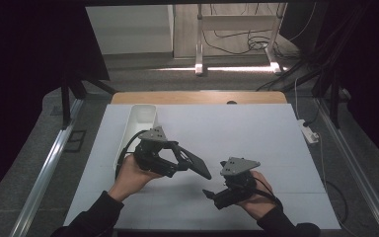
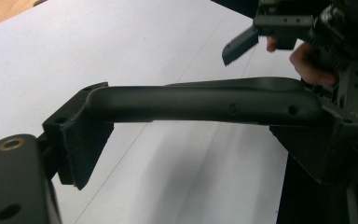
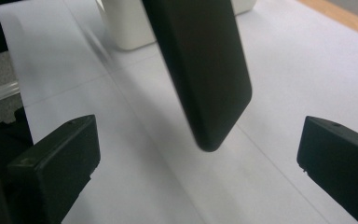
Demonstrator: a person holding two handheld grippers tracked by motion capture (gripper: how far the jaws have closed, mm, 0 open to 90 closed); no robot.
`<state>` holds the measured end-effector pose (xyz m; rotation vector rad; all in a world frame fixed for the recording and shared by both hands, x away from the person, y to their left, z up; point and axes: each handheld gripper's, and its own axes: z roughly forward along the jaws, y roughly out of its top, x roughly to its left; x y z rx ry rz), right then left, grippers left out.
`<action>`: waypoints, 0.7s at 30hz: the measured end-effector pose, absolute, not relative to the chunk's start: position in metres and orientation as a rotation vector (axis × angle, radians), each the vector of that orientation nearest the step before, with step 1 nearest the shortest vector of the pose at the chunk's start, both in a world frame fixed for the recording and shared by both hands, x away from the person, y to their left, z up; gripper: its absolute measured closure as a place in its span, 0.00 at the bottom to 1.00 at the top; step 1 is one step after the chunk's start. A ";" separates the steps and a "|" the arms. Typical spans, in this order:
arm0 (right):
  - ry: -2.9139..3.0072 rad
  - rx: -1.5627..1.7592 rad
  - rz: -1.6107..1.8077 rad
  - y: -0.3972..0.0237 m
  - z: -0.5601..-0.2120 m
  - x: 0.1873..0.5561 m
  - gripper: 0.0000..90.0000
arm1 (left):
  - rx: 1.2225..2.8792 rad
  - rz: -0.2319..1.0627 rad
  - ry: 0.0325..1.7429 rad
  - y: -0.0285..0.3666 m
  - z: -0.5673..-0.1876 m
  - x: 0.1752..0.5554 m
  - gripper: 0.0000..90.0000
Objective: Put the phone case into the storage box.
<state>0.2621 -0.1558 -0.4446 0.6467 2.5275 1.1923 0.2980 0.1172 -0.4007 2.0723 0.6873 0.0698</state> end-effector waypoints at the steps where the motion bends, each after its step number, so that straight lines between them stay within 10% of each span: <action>1: 2.526 0.651 1.186 -0.155 -0.445 0.262 0.00 | 2.069 0.064 0.688 0.117 -0.401 0.298 0.16; 21: 2.504 0.738 1.046 -0.138 -0.454 0.267 0.00 | 2.040 0.016 0.689 0.105 -0.395 0.285 0.16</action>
